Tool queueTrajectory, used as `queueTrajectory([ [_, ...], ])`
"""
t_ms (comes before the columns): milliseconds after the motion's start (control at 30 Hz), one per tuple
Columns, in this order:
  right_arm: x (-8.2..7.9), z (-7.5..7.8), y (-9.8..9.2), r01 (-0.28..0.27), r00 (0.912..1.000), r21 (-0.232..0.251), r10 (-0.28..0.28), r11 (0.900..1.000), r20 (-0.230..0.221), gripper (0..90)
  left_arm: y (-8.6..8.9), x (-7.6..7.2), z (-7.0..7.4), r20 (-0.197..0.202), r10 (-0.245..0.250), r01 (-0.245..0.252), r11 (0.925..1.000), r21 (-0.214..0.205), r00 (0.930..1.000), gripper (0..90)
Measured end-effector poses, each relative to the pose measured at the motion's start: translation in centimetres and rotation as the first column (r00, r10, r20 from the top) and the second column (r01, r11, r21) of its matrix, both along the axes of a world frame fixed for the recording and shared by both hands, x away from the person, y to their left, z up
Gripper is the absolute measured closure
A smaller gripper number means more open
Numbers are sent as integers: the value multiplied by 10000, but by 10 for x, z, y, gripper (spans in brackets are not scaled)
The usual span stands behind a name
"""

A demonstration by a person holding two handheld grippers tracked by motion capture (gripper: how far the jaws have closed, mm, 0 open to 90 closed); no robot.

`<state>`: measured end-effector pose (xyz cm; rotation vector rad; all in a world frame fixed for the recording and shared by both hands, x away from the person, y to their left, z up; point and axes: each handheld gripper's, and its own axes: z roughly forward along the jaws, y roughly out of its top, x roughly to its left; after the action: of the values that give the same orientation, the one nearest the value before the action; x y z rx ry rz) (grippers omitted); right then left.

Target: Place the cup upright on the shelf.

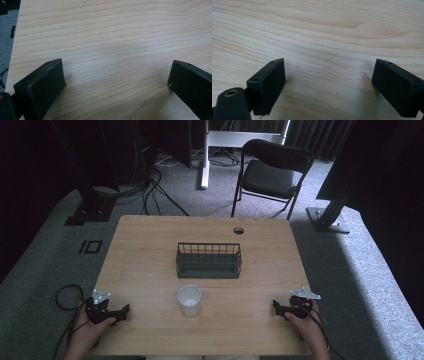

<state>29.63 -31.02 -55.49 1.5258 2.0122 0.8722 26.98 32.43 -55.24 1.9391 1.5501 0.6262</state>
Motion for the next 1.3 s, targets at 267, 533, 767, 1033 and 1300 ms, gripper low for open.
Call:
queueTrajectory([
  [267,0,0,0,-1,10000,8,1,10000,-8,113,0,0,0,-4,-2,2,10000,2,10000,11],
  [533,0,0,0,-17,10000,-4,17,10000,-7,112,0,0,0,-3,-2,2,10000,-1,10000,11],
  [767,1,0,-1,-246,9997,-2,246,9997,10,113,0,0,0,-6,-7,7,10000,0,10000,11],
  [1033,1,1,5,-882,9960,278,878,9957,156,114,0,0,0,-3,-5,5,10000,-1,10000,11],
  [1300,4,4,21,-1439,9890,444,1422,9886,395,126,0,0,0,-2,-8,8,10000,1,10000,11],
])
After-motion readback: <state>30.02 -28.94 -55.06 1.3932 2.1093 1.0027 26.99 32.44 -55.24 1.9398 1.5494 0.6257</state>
